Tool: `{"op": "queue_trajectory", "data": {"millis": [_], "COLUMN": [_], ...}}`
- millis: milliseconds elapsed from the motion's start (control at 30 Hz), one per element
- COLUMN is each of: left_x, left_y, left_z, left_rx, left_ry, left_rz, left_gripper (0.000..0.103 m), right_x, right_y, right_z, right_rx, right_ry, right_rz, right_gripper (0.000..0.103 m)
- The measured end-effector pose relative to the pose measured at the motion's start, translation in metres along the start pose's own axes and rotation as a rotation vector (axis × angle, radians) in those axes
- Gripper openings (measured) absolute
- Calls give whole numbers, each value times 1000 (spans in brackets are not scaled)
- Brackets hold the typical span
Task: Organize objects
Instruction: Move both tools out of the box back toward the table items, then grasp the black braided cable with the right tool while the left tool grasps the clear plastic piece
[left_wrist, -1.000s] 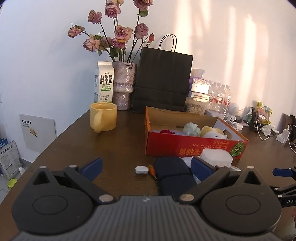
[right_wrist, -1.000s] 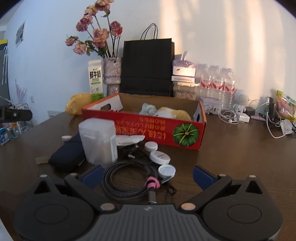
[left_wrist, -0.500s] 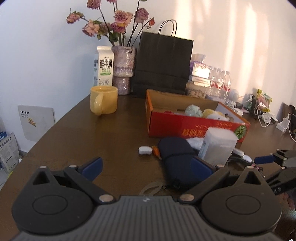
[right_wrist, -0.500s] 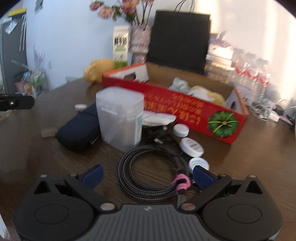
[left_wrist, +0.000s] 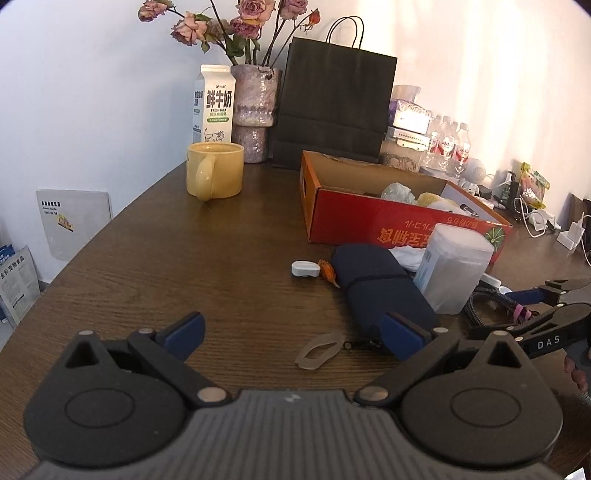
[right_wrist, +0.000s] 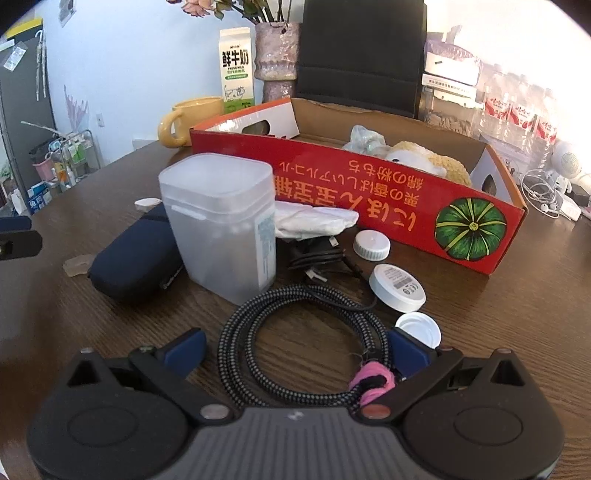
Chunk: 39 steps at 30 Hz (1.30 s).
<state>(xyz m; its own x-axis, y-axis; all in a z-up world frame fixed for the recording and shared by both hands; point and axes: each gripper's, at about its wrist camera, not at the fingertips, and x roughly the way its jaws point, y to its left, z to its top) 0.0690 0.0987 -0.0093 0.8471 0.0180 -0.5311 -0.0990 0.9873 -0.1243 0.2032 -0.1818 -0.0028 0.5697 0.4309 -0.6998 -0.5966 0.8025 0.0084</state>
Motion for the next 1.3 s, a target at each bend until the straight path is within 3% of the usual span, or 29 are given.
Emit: {"op": "queue_trajectory", "data": {"millis": [100, 167, 400, 767, 1033, 1200, 1300], "left_x": [2, 2, 6, 18, 27, 30, 33], "left_y": [0, -1, -1, -5, -9, -11, -11], "left_z": [-1, -1, -1, -6, -12, -12, -13], "left_rx": [0, 1, -2, 31, 77, 108, 108], "left_ry": [4, 7, 15, 55, 77, 77, 85], "left_rz": [-3, -3, 5, 23, 29, 24, 15], "left_gripper": [103, 103, 103, 103, 103, 94, 77], "right_x": [-3, -6, -25, -67, -70, -70, -70], "right_y": [0, 1, 5, -9, -12, -10, -10], "right_z": [-5, -8, -23, -40, -41, -43, -43], "right_rx": [5, 4, 7, 122, 136, 131, 131], "right_ry": [-34, -62, -128, -381, -407, -408, -408], "right_rz": [1, 0, -25, -156, -161, -158, -157], "right_gripper": [103, 92, 91, 91, 91, 91, 91]}}
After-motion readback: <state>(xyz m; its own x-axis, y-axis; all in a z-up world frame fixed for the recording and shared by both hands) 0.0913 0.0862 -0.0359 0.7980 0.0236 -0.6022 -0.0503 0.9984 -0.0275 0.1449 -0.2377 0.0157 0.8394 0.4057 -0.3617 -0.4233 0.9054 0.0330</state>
